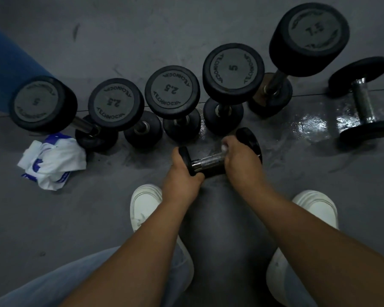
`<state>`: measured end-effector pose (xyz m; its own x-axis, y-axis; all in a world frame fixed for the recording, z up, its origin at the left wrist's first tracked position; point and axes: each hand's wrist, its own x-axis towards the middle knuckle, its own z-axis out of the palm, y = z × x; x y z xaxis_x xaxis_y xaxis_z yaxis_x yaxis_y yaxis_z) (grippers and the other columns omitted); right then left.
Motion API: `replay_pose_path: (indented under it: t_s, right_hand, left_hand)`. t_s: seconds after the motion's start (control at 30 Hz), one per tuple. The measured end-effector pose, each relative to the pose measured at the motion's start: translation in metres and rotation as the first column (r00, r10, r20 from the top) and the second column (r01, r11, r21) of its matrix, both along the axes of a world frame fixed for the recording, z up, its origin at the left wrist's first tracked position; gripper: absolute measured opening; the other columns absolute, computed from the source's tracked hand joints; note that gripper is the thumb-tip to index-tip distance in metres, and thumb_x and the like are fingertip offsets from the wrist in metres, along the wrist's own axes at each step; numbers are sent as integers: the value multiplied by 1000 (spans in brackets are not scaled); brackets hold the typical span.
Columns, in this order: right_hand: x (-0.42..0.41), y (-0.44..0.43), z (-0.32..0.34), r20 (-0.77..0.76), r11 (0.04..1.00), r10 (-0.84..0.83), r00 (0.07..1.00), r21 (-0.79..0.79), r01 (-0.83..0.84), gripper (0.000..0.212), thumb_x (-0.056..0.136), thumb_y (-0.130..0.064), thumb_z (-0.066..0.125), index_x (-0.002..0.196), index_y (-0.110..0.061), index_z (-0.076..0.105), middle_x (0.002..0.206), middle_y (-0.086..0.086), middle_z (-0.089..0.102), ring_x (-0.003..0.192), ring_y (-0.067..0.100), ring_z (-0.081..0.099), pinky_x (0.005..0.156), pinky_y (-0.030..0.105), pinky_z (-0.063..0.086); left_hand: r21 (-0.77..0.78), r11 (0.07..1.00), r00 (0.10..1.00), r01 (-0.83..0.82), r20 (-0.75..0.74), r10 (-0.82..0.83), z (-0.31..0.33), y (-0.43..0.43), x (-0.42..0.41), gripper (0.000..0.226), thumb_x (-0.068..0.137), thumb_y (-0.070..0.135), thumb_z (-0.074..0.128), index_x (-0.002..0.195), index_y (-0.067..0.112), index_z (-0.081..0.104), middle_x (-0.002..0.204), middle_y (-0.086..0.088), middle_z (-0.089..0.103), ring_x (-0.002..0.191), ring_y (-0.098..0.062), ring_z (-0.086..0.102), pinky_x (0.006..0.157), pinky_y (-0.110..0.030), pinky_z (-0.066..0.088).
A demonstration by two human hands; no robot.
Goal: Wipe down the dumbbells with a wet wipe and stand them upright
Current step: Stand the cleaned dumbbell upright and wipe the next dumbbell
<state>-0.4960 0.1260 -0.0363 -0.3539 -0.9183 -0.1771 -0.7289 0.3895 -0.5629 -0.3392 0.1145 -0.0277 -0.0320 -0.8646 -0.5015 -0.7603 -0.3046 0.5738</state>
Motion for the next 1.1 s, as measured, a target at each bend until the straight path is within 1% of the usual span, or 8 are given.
replay_pose_path:
  t_s: [0.23, 0.37, 0.5, 0.63, 0.77, 0.87, 1.0, 1.1]
  right_hand:
    - [32, 19, -18, -222, 866, 484, 846, -16, -500, 25, 75, -12, 64, 100, -14, 66, 112, 8, 67, 110, 27, 60, 96, 39, 45]
    - [11, 12, -17, -251, 960, 273, 929, 6, -280, 17, 79, -5, 58, 92, -13, 64, 107, 12, 65, 103, 31, 60, 93, 41, 47]
    - [35, 19, -25, -197, 863, 491, 848, -22, -505, 24, 77, -9, 54, 100, -11, 62, 114, 12, 64, 111, 28, 59, 102, 39, 38]
    - [14, 14, -25, -244, 945, 321, 915, 11, -328, 22, 81, -6, 50, 98, -14, 62, 118, 11, 65, 115, 27, 58, 105, 45, 41]
    - [20, 21, -20, -234, 878, 451, 861, -57, -476, 21, 78, -9, 46, 91, -20, 58, 93, 1, 67, 95, 21, 64, 104, 41, 39]
    - [13, 23, -22, -243, 933, 338, 909, -45, -358, 19, 79, -4, 54, 91, -17, 59, 100, 3, 67, 106, 22, 63, 103, 41, 39]
    - [23, 21, -28, -252, 823, 541, 802, -40, -567, 17, 80, -12, 56, 95, -19, 60, 104, 3, 66, 106, 22, 61, 107, 38, 29]
    - [15, 23, -27, -300, 912, 398, 867, 34, -408, 28, 80, -13, 39, 97, -18, 60, 109, 4, 66, 110, 22, 61, 109, 43, 31]
  left_hand:
    - [-2, 1000, 1000, 7, -2, -7, -2, 1, 0, 89, 81, 29, 71, 150, 29, 15, 122, -9, 64, 108, -32, 62, 85, -36, 50]
    - [-8, 1000, 1000, 4, 23, -4, -4, -1, 1, 92, 80, 26, 71, 151, 29, 13, 126, -8, 62, 111, -32, 61, 89, -36, 50]
    - [12, 1000, 1000, 11, 3, -11, -2, 0, 0, 87, 83, 29, 69, 150, 28, 14, 122, -11, 63, 108, -32, 62, 84, -35, 48]
    - [82, 995, 995, 54, 83, -61, -3, -21, 1, 75, 84, 32, 68, 145, 19, 27, 124, -13, 63, 112, -34, 60, 90, -36, 49]
    - [225, 974, 994, 22, 95, -45, 4, -32, 8, 50, 85, 41, 64, 125, 16, 47, 122, -13, 62, 109, -32, 59, 83, -32, 45]
    - [93, 991, 983, -97, 164, 81, 10, -11, 3, 78, 89, 43, 58, 152, 17, 20, 131, -15, 59, 118, -35, 56, 92, -40, 44]
    - [48, 996, 989, -72, 133, 66, 10, 22, -4, 90, 90, 36, 60, 156, 27, -1, 128, -16, 62, 112, -37, 61, 86, -38, 46]
    - [73, 994, 996, -86, 12, 85, 7, 30, 1, 97, 86, 20, 64, 155, 33, -3, 129, -11, 61, 109, -33, 62, 80, -28, 43]
